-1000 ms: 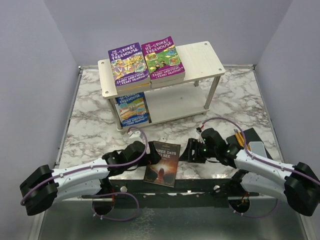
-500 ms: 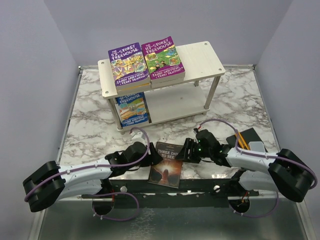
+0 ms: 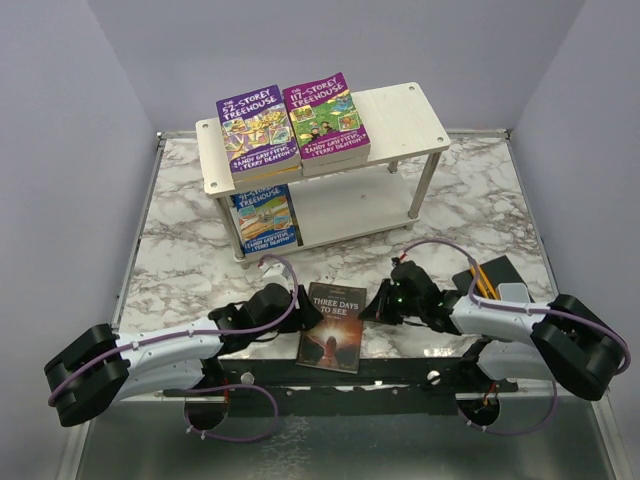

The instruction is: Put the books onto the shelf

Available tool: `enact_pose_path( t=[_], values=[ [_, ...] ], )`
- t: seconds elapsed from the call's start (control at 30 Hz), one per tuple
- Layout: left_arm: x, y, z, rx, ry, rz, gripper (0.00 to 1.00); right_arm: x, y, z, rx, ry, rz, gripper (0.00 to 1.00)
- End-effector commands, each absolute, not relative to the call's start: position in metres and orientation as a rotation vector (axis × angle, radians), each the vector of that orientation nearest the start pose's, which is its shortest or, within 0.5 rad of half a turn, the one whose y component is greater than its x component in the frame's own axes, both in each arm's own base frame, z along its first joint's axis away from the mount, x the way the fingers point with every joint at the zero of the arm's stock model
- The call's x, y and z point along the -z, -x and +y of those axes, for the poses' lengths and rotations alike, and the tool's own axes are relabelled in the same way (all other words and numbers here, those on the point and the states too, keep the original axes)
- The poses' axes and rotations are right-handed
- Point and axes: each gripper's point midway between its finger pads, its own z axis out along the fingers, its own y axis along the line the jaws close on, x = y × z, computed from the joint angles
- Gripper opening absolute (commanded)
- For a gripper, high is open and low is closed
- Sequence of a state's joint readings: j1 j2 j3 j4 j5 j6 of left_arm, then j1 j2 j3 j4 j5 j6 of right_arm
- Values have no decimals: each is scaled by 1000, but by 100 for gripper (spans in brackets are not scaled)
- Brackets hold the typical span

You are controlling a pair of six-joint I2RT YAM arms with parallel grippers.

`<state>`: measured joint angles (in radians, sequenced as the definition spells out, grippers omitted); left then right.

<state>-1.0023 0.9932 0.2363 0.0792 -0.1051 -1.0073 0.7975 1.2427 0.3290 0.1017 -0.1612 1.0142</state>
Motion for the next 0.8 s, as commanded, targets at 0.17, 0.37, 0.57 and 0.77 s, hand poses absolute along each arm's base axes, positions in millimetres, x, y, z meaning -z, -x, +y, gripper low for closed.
enact_pose_path(
  t=[0.17, 0.37, 0.57, 0.77],
  values=[
    [-14, -110, -234, 911, 22, 2538, 73, 3, -132, 225, -892, -269, 2669, 1],
    [-12, -107, -226, 880, 33, 2558, 83, -5, -125, 224, -982, -319, 2633, 1],
    [-10, -101, -220, 867, 37, 2585, 86, 3, -117, 214, -964, -369, 2647, 1],
    [-2, -90, -224, 877, -11, 2656, 86, 14, -107, 204, -961, -443, 2664, 1]
  ],
)
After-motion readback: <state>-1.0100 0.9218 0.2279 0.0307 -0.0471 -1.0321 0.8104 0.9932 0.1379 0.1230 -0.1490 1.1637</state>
